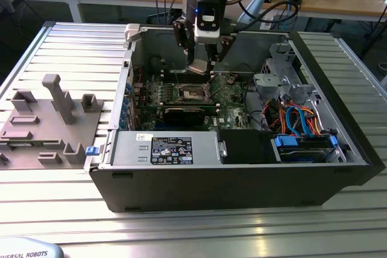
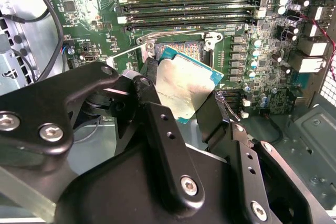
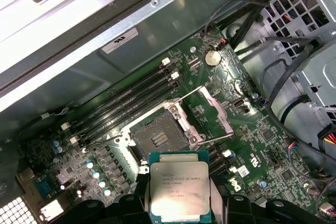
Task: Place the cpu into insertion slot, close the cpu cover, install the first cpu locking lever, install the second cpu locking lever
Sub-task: 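Place the cpu into insertion slot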
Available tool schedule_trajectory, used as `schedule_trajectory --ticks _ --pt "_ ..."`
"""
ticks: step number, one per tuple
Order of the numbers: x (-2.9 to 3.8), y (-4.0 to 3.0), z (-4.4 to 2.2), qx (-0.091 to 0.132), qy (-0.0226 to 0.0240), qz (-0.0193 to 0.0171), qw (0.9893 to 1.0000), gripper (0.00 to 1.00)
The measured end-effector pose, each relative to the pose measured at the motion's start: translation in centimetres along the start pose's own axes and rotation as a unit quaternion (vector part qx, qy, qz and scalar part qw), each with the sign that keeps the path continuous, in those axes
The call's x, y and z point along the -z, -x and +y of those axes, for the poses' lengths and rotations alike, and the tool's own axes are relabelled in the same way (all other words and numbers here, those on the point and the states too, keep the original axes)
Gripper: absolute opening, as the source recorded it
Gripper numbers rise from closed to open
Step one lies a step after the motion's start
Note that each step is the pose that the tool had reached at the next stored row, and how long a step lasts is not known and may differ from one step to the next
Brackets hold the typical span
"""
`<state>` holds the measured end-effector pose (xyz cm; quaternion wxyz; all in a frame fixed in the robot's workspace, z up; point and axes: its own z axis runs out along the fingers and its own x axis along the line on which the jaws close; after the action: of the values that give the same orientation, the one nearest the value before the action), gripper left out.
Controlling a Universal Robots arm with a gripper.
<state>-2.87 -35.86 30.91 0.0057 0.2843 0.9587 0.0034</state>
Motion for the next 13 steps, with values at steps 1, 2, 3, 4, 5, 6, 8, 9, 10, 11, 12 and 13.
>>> schedule_trajectory --ticks 1,2,3,4,5,6,8,9,10,11,12,13 --pt "0.00 0.00 0.00 0.000 0.0000 0.0000 1.0000 0.54" --pt "-0.01 0.00 0.00 -0.001 0.0000 0.0000 1.0000 0.54" --pt "-0.01 0.00 0.00 -0.001 0.0000 0.0000 1.0000 0.54" --pt "-0.02 0.00 0.00 -0.001 0.0000 0.0000 1.0000 0.54" --pt "-0.02 0.00 0.00 -0.001 0.0000 0.0000 1.0000 0.54" --pt "-0.02 0.00 0.00 -0.002 0.0000 0.0000 1.0000 0.54" --pt "-0.04 0.00 0.00 -0.002 0.0000 0.0000 1.0000 0.54" --pt "-0.05 0.00 0.00 -0.003 0.0000 0.0000 1.0000 0.54" --pt "-0.05 0.00 0.00 -0.003 -0.0001 -0.0001 1.0000 0.54" --pt "-0.05 0.00 0.00 -0.004 -0.0001 -0.0001 1.0000 0.54" --pt "-0.05 0.00 0.00 -0.004 -0.0001 -0.0001 1.0000 0.54" --pt "-0.06 0.00 0.00 -0.004 0.0000 -0.0001 1.0000 0.54"
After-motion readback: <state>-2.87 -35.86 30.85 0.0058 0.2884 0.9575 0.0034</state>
